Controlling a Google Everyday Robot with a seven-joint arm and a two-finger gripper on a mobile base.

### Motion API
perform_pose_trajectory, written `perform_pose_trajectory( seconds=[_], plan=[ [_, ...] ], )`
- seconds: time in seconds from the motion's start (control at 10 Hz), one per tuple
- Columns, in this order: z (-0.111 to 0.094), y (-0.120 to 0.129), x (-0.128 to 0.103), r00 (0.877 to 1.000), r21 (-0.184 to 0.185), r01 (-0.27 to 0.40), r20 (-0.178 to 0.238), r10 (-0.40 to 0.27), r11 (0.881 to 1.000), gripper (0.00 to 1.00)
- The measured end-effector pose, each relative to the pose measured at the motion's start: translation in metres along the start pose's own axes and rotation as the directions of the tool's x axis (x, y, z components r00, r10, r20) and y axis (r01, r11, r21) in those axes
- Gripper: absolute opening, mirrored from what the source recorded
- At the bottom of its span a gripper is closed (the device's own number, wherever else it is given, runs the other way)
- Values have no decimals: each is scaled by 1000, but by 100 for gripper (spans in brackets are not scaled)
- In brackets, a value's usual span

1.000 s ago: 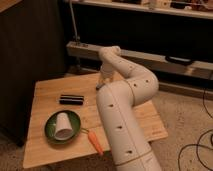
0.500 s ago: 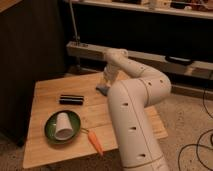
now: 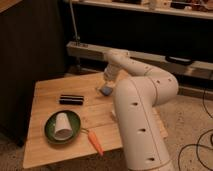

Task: Wipe the white sponge on the table

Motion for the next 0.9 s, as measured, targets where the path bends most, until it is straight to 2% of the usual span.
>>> perform_pose_trajectory(
  seconds=[0.4,0.9],
  plan=[
    [14,10,3,999,3,54,-3,-54,999,80],
    [36,5,-15,997,14,70,-22,-69,997,79]
  ],
)
